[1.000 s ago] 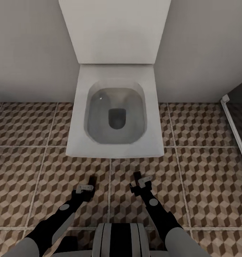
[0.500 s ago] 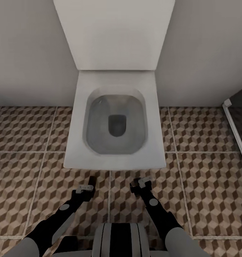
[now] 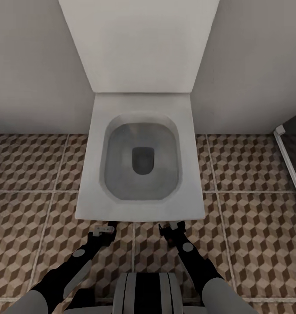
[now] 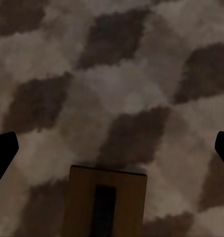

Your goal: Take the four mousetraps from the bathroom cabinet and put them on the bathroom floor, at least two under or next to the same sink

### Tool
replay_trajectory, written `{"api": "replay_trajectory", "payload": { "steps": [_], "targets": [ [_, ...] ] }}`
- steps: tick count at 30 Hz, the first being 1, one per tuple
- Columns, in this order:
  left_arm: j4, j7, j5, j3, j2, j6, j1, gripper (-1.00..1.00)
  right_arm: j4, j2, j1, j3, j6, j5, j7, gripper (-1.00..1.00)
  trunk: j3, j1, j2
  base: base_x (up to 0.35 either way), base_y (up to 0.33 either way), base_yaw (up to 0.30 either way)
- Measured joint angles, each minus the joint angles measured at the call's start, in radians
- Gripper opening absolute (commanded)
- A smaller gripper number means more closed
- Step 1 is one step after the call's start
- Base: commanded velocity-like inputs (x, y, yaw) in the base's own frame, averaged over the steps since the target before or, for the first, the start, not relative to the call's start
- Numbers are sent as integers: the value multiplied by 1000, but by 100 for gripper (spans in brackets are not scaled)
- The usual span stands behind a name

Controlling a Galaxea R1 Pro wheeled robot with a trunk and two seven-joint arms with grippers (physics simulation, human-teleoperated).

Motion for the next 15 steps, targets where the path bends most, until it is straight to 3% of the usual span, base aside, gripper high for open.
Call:
{"api": "replay_trajectory", "payload": {
  "steps": [5, 6, 15],
  "targets": [
    [0, 0, 0, -1, 0, -2, 0, -100, 0, 0, 0, 0, 0, 0, 0, 100, 0, 0, 0, 0, 0, 0],
    [0, 0, 0, -1, 0, -2, 0, 100, 0, 0, 0, 0, 0, 0, 0, 100, 0, 0, 0, 0, 0, 0],
    [0, 2, -2, -7, 0, -2, 0, 100, 0, 0, 0, 0, 0, 0, 0, 100, 0, 0, 0, 0, 0, 0]
  ]
}}
